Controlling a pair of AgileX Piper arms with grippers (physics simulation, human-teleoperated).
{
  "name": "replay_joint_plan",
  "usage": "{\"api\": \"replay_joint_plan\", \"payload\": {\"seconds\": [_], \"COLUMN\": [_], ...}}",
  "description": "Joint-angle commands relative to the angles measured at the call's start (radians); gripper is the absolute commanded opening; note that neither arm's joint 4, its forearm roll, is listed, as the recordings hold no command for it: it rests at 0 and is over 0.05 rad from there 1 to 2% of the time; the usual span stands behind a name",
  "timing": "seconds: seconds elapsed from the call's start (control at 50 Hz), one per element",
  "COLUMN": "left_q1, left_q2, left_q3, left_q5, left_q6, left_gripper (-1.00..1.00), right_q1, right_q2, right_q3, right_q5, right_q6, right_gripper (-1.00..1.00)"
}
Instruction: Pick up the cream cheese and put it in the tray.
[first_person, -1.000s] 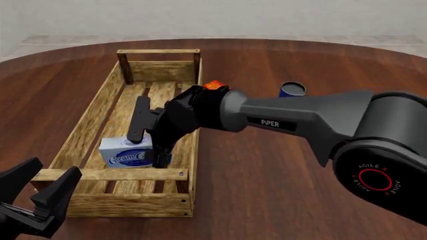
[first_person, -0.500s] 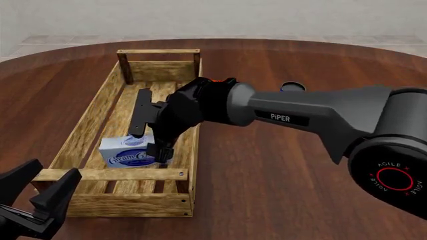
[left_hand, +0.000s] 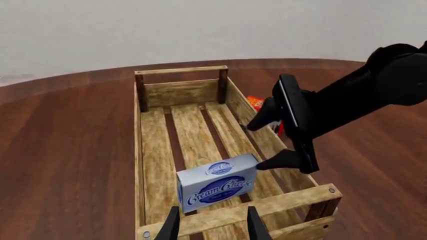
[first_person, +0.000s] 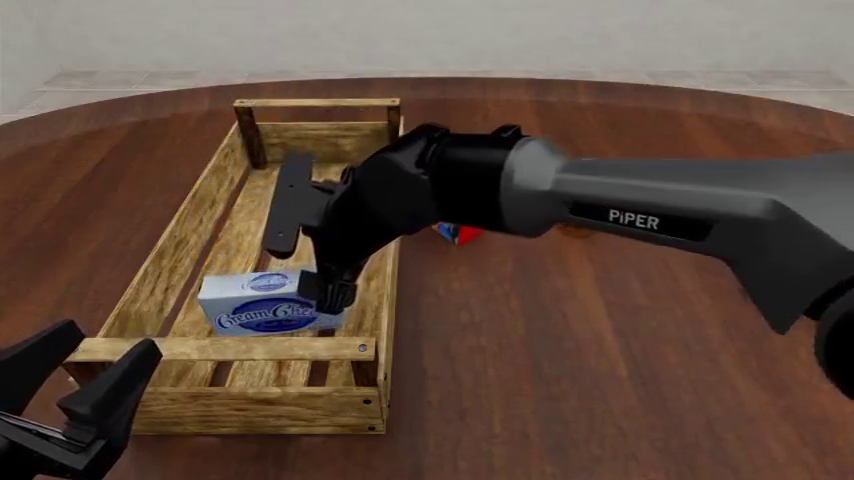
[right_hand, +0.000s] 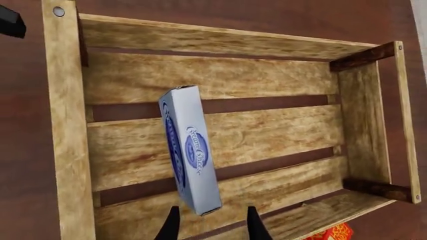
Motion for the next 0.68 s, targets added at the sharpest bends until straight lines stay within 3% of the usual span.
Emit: {"api": "replay_joint_plan", "payload": {"seconds": [0.02,0.34,0.68], "left_q1": [-0.001,-0.004,-0.003], "left_q2": [-0.012,-0.027,-0.055], "left_q3": [0.000,0.000,0.000], "left_q5": [0.012,0.032,0.062], "left_q6": [-0.001,0.005,0.008], "left_gripper": [1.00,1.00,1.00], "right_q1": [0.010,-0.005,-0.014], "right_q2": [-0.088,-0.203,-0.351], "right_q3": [0.066,0.140,0.275], "right_q5": [-0.005,-0.015,-0.087], "right_q6": [-0.001,-0.034,-0.008], "right_gripper": [1.00,1.00,1.00]}}
